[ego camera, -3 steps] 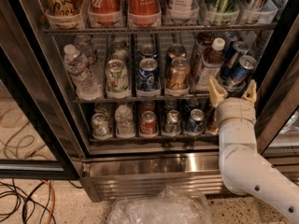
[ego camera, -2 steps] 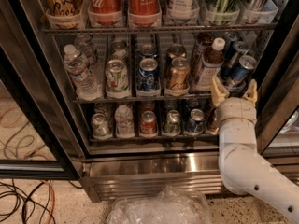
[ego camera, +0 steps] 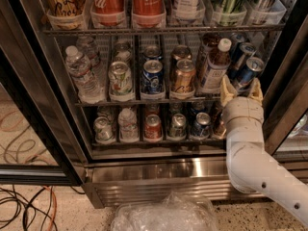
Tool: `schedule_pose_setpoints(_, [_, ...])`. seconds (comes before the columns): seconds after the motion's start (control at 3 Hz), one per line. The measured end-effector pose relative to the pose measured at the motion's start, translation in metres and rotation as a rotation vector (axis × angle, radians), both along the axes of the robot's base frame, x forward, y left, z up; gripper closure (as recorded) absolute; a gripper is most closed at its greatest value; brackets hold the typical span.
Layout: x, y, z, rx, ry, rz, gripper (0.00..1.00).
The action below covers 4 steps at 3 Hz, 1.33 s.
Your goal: Pick redbull can from middle shelf of fridge
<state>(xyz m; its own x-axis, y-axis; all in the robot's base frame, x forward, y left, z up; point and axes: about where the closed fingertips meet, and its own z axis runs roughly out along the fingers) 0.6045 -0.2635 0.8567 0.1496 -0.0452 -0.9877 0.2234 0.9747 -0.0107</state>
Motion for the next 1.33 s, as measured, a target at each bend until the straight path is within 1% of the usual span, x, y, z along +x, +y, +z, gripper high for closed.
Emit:
schedule_pose_setpoints(0.33, [0.035,-0.023,-0.001,-0.025,-0.015,-0.049,0.41])
schedule_pose_setpoints(0.67, [0.042,-0.026,-0.001,-0.035,-0.011,-0.055,0.41])
schedule_pose_setpoints(1.33, [0.063,-0.023,-0.001,-0.061,0.003,-0.038,0.4])
